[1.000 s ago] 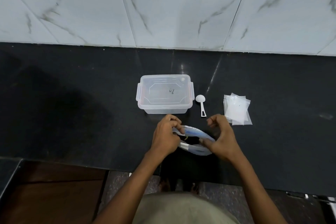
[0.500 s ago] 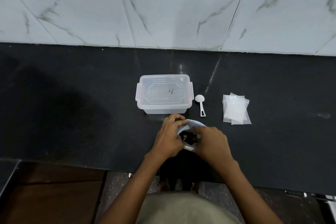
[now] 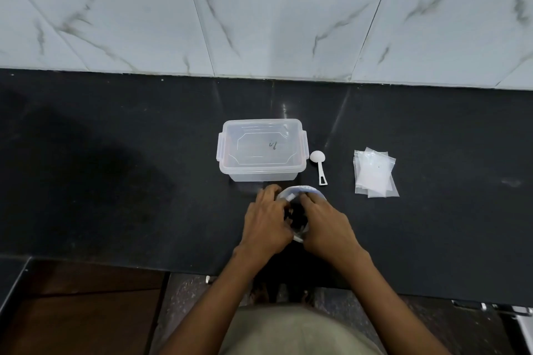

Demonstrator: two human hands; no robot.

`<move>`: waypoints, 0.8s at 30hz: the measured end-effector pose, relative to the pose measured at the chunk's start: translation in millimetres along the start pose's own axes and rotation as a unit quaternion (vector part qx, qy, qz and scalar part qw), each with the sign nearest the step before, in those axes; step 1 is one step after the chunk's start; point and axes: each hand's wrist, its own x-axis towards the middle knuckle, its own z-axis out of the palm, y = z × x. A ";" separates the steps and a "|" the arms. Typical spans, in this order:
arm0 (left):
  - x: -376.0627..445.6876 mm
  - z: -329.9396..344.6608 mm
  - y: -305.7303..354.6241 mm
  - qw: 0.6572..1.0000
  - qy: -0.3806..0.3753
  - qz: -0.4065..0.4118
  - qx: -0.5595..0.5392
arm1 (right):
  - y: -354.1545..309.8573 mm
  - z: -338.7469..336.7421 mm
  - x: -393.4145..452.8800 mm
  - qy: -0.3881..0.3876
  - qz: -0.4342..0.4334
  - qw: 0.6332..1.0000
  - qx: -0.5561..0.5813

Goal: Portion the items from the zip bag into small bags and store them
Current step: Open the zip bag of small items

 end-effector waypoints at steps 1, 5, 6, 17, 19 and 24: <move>0.9 -0.5 -2.0 1.000 -0.006 -0.024 -0.002 | -0.9 0.8 1.1 0.004 -0.001 1.000 0.012; 2.8 -0.2 -8.5 0.999 -0.002 -0.044 -0.010 | -5.8 0.8 3.3 0.014 0.000 0.999 0.042; 3.2 -0.2 -9.7 0.999 -0.002 -0.040 -0.018 | -6.9 -0.7 2.9 0.015 -0.001 0.999 0.051; 8.7 -4.5 -21.1 0.985 0.121 0.067 -0.101 | -6.7 -5.7 -1.5 0.178 0.030 0.944 0.278; 10.2 -7.6 -17.3 0.980 0.139 0.090 -0.110 | -2.2 -14.1 -3.5 0.216 0.047 0.919 0.327; 15.4 -6.0 -7.8 0.983 0.072 0.131 -0.108 | 40.1 -35.6 9.3 0.272 0.181 0.909 0.259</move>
